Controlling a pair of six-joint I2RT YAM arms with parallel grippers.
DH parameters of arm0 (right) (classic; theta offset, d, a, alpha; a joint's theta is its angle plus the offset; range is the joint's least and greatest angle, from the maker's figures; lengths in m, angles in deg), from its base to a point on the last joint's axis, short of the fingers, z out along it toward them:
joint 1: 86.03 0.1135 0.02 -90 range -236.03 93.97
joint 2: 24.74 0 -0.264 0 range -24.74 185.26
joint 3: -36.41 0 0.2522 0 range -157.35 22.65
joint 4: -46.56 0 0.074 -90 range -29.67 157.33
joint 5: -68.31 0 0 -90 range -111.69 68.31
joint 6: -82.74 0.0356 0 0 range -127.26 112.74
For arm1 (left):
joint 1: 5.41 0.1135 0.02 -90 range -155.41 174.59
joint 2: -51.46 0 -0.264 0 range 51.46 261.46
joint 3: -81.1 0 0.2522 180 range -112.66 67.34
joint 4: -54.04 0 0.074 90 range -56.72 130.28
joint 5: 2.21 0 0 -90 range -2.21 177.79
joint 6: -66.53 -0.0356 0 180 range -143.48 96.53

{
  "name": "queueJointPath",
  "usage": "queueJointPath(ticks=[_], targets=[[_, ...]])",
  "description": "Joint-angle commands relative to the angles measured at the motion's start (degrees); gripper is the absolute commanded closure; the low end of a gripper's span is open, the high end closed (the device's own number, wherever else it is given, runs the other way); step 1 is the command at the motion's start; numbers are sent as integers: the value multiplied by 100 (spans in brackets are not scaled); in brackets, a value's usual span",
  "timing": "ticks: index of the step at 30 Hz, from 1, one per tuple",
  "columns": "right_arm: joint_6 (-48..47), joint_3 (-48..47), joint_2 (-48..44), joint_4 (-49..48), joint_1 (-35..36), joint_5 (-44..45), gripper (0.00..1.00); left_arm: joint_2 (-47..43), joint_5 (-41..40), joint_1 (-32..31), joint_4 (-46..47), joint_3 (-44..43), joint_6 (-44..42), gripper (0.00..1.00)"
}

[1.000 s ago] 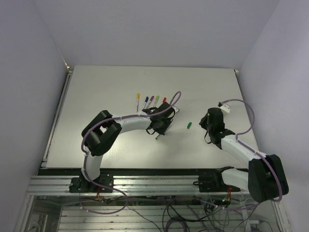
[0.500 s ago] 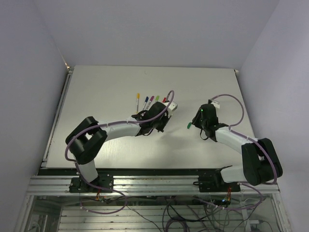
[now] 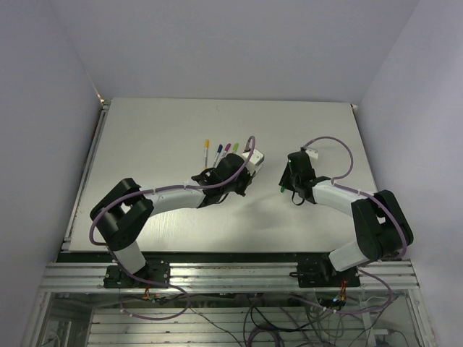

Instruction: Insert the pens into the pen caps

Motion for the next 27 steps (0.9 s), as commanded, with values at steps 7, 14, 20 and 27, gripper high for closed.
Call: queueJointPath(ticks=[7, 14, 20, 27], targets=[[112, -305, 346, 342, 126, 245, 59, -119, 177, 29, 298, 51, -55, 93], [151, -387, 608, 399, 204, 270, 64, -87, 163, 45, 248, 62, -28, 93], [220, -395, 656, 543, 285, 387, 98, -62, 148, 68, 201, 36, -35, 93], [240, -178, 344, 537, 361, 583, 100, -24, 199, 71, 195, 8, 7, 93]])
